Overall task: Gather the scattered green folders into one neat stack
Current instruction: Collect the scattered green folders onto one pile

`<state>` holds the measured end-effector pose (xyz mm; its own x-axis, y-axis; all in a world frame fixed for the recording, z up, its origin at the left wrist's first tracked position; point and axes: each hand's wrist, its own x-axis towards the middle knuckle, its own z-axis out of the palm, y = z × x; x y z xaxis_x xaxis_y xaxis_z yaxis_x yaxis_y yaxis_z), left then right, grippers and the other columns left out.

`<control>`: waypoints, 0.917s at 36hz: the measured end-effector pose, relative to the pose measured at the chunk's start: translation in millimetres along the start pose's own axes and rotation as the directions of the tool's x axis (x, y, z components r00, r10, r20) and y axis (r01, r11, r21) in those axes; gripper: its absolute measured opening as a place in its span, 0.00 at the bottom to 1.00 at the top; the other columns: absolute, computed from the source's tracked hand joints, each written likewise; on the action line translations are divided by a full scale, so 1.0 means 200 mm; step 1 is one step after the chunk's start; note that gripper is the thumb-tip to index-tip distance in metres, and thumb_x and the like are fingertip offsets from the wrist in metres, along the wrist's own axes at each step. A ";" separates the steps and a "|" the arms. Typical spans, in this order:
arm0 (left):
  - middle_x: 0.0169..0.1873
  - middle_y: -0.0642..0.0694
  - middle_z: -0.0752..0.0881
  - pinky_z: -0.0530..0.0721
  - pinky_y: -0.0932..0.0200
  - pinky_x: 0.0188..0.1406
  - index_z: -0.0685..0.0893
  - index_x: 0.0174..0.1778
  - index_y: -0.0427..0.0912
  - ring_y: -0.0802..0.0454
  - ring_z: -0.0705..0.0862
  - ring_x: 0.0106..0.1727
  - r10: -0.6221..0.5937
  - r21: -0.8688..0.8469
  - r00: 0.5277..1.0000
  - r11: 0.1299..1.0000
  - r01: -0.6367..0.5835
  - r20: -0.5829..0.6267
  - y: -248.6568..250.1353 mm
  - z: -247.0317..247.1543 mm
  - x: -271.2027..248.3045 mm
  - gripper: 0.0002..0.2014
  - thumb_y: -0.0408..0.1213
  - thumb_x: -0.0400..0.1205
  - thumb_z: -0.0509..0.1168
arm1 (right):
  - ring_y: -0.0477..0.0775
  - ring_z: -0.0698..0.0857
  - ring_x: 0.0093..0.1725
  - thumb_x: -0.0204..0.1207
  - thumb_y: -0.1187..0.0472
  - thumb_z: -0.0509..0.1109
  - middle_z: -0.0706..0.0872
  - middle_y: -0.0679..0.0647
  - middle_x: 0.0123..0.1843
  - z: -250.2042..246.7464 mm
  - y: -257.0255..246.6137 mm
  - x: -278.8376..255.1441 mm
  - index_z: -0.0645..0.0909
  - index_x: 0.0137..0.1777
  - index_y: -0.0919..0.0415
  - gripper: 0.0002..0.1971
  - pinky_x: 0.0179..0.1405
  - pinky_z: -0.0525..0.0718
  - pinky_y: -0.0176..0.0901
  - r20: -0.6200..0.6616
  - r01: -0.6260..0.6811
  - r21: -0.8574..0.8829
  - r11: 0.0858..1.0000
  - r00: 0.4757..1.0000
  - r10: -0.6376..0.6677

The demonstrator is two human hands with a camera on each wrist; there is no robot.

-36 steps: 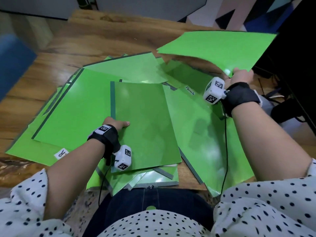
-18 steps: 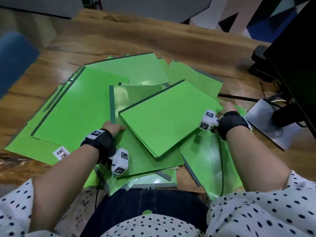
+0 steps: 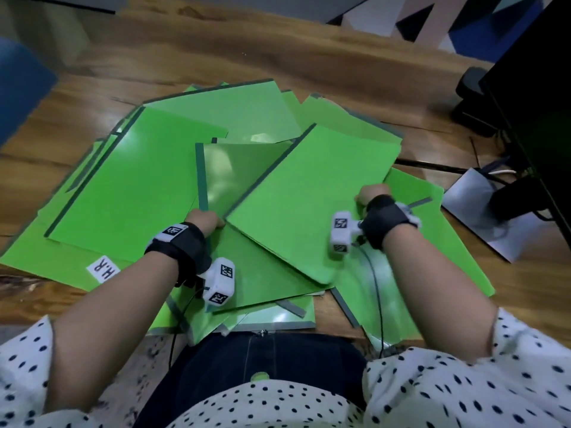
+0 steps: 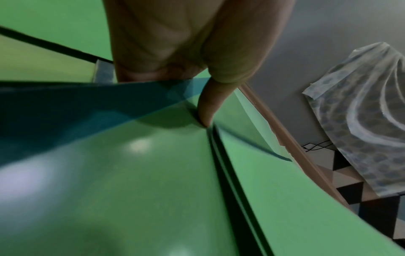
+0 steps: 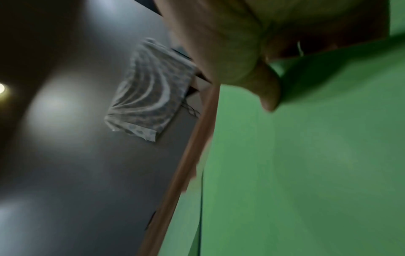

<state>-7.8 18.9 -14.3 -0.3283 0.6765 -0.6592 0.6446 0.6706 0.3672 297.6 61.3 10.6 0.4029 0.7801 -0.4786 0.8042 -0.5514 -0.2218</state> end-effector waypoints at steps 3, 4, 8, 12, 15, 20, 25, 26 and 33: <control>0.71 0.29 0.73 0.74 0.50 0.70 0.74 0.70 0.24 0.35 0.76 0.70 0.037 0.078 0.999 0.996 -0.037 0.005 0.01 -0.01 -0.01 0.23 0.38 0.86 0.60 | 0.62 0.78 0.71 0.85 0.62 0.57 0.78 0.63 0.72 -0.16 0.10 0.10 0.76 0.71 0.67 0.18 0.55 0.80 0.40 -0.012 -0.021 0.096 0.995 1.000 0.022; 0.71 0.29 0.73 0.74 0.50 0.70 0.73 0.70 0.24 0.35 0.76 0.70 0.043 0.100 0.999 0.994 -0.043 0.008 0.00 -0.01 0.00 0.22 0.38 0.86 0.60 | 0.64 0.77 0.70 0.84 0.64 0.57 0.77 0.65 0.72 -0.20 0.15 0.14 0.74 0.72 0.69 0.19 0.51 0.79 0.40 -0.030 -0.005 0.155 0.988 1.000 0.009; 0.68 0.31 0.76 0.77 0.50 0.65 0.72 0.70 0.23 0.35 0.78 0.68 0.002 0.017 1.000 1.000 -0.003 0.008 -0.02 0.00 0.04 0.25 0.36 0.82 0.66 | 0.69 0.79 0.66 0.79 0.68 0.61 0.79 0.68 0.69 -0.18 0.29 0.22 0.73 0.73 0.64 0.22 0.62 0.76 0.50 -0.098 -0.006 0.006 1.000 0.995 0.007; 0.66 0.30 0.79 0.78 0.48 0.60 0.72 0.70 0.24 0.35 0.80 0.65 -0.033 -0.072 0.999 0.997 0.033 -0.005 -0.03 0.00 0.05 0.26 0.34 0.80 0.69 | 0.70 0.70 0.75 0.72 0.40 0.70 0.71 0.71 0.75 -0.03 0.36 0.20 0.68 0.75 0.65 0.39 0.79 0.59 0.64 0.009 -0.115 -0.216 0.970 0.993 0.119; 0.68 0.31 0.77 0.77 0.48 0.62 0.69 0.72 0.25 0.35 0.78 0.67 -0.041 -0.084 0.999 0.996 0.041 -0.003 -0.03 0.01 0.06 0.27 0.33 0.80 0.68 | 0.73 0.63 0.78 0.66 0.33 0.72 0.52 0.76 0.81 0.02 0.37 0.17 0.62 0.77 0.69 0.50 0.74 0.70 0.61 -0.004 -0.154 -0.201 0.968 0.988 0.156; 0.69 0.31 0.76 0.77 0.48 0.64 0.68 0.72 0.25 0.34 0.77 0.67 -0.036 -0.075 0.999 0.997 0.035 -0.009 -0.03 0.02 0.05 0.27 0.34 0.81 0.67 | 0.72 0.61 0.79 0.63 0.32 0.74 0.58 0.73 0.80 0.04 0.37 0.16 0.64 0.77 0.67 0.51 0.71 0.70 0.62 -0.001 -0.166 -0.202 0.965 0.986 0.169; 0.68 0.31 0.77 0.77 0.49 0.62 0.69 0.72 0.25 0.35 0.78 0.67 -0.023 -0.082 1.000 0.996 0.022 -0.009 -0.02 0.01 0.04 0.26 0.35 0.81 0.67 | 0.68 0.79 0.66 0.61 0.34 0.76 0.77 0.68 0.70 -0.01 0.39 0.17 0.69 0.73 0.71 0.50 0.64 0.80 0.59 0.091 -0.146 -0.036 0.989 0.985 0.148; 0.68 0.31 0.76 0.77 0.49 0.62 0.69 0.72 0.25 0.35 0.78 0.67 -0.019 -0.085 1.000 0.996 0.018 -0.012 -0.02 0.01 0.04 0.26 0.35 0.81 0.67 | 0.67 0.81 0.64 0.60 0.35 0.77 0.79 0.67 0.69 -0.03 0.39 0.17 0.71 0.71 0.71 0.49 0.65 0.80 0.59 0.095 -0.144 -0.001 0.990 0.985 0.144; 0.63 0.30 0.81 0.79 0.47 0.60 0.74 0.67 0.23 0.34 0.82 0.62 0.023 -0.195 1.000 0.980 -0.023 -0.006 0.01 -0.06 0.05 0.23 0.34 0.80 0.68 | 0.64 0.86 0.50 0.60 0.42 0.81 0.87 0.64 0.54 -0.33 0.24 0.08 0.81 0.57 0.67 0.34 0.53 0.85 0.55 -0.117 0.064 0.156 0.986 0.992 -0.046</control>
<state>-18.8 30.6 -12.3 -0.3175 0.6933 -0.6469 0.5049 0.7011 0.5036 370.4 66.6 48.0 0.4137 0.8338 -0.3655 0.7501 -0.5397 -0.3822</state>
